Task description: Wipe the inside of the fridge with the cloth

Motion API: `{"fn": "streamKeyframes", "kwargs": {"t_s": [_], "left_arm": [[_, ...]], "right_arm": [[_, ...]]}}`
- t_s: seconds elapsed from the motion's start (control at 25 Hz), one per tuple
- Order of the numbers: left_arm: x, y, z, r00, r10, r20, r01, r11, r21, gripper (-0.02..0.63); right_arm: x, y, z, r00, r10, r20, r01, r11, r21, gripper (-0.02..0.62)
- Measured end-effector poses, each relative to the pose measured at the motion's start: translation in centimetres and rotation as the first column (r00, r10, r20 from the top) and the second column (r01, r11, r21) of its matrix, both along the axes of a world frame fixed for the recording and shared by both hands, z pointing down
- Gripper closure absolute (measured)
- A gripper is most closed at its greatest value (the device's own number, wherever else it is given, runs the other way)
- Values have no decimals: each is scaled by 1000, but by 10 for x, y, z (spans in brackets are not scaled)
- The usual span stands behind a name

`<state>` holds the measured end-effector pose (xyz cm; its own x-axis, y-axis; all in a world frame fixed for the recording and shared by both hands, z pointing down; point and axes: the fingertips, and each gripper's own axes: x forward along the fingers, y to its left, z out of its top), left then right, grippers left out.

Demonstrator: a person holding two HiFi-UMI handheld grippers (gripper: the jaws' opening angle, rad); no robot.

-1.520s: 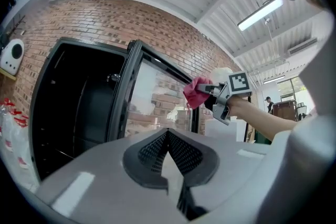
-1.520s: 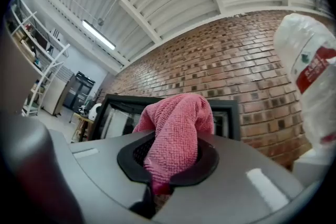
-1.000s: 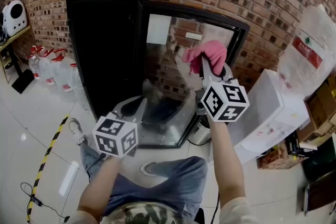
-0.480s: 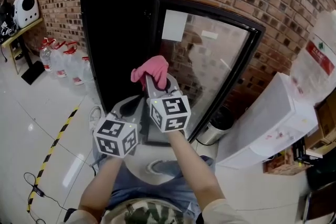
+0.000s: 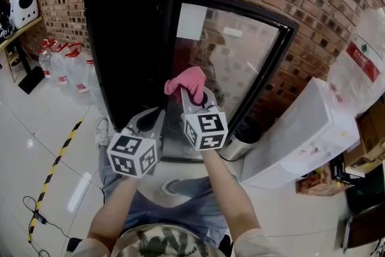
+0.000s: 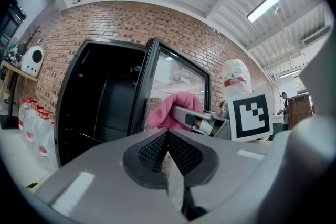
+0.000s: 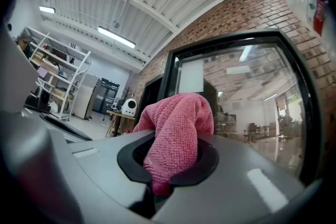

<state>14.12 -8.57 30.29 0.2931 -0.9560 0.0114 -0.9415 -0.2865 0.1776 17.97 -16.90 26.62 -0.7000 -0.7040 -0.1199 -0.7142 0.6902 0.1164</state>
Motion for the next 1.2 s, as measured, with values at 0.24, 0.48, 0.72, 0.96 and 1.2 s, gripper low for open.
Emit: {"fn": "streamKeyframes", "kwargs": {"t_s": [0.24,0.48,0.72,0.96,1.2], "left_arm": [[26,-11,9,1000,13,-2,-13,1000,6,617],[32,-16,18,1000,-13,10,13,1000,-4,617],[26,-16,25,999,-37,-35,37,999,-1,617],[33,-15,38,999,-38,12,38,999,-7,617],[20,-11,40,996,-77,47,76,997,32,617]], "right_arm": [[83,-33,15,993,117,-21,-118,992,-40,571],[164,-61,27,970,237,-45,-240,969,-56,571],[206,-71,29,953,303,-6,-303,951,-59,571],[130,-30,46,987,160,32,-159,987,-37,571],[30,3,74,1000,3,-25,-4,999,-35,570]]}}
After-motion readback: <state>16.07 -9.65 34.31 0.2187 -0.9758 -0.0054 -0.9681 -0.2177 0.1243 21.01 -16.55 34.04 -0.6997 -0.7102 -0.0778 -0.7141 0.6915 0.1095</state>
